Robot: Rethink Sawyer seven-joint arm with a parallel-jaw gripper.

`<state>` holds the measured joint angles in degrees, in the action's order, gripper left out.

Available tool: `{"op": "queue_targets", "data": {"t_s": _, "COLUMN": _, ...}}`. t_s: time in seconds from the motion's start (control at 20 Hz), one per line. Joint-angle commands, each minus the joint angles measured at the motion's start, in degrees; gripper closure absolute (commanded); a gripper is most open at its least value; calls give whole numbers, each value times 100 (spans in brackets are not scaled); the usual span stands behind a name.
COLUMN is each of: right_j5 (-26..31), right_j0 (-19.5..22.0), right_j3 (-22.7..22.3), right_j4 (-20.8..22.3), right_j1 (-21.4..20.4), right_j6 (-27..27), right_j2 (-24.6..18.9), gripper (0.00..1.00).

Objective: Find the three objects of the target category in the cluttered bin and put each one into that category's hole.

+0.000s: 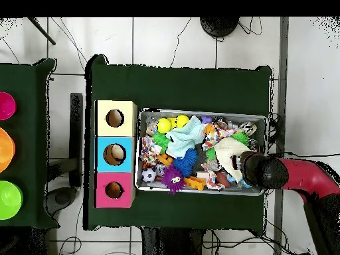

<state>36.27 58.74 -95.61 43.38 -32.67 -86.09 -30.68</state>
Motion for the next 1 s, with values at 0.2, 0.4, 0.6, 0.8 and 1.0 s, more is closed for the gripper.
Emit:
{"op": "queue_targets", "data": {"t_s": 0.2, "right_j5": -453, "right_j0": 222, "right_j3": -930, "right_j4": 658, "right_j1": 276, "right_j6": 561, "right_j2": 233, "gripper": 0}}
{"op": "queue_targets", "data": {"t_s": 0.4, "right_j5": -436, "right_j0": 302, "right_j3": -1109, "right_j4": 673, "right_j1": 146, "right_j6": 558, "right_j2": 212, "gripper": 0}}
{"op": "queue_targets", "data": {"t_s": 0.6, "right_j5": -410, "right_j0": 302, "right_j3": -1201, "right_j4": 704, "right_j1": 79, "right_j6": 537, "right_j2": 214, "gripper": 0}}
{"op": "queue_targets", "data": {"t_s": 0.8, "right_j5": -496, "right_j0": 177, "right_j3": -1158, "right_j4": 709, "right_j1": 106, "right_j6": 450, "right_j2": 222, "gripper": 0}}
{"op": "queue_targets", "data": {"t_s": 1.0, "right_j5": -702, "right_j0": 168, "right_j3": -979, "right_j4": 722, "right_j1": 353, "right_j6": 385, "right_j2": 158, "gripper": 0}}
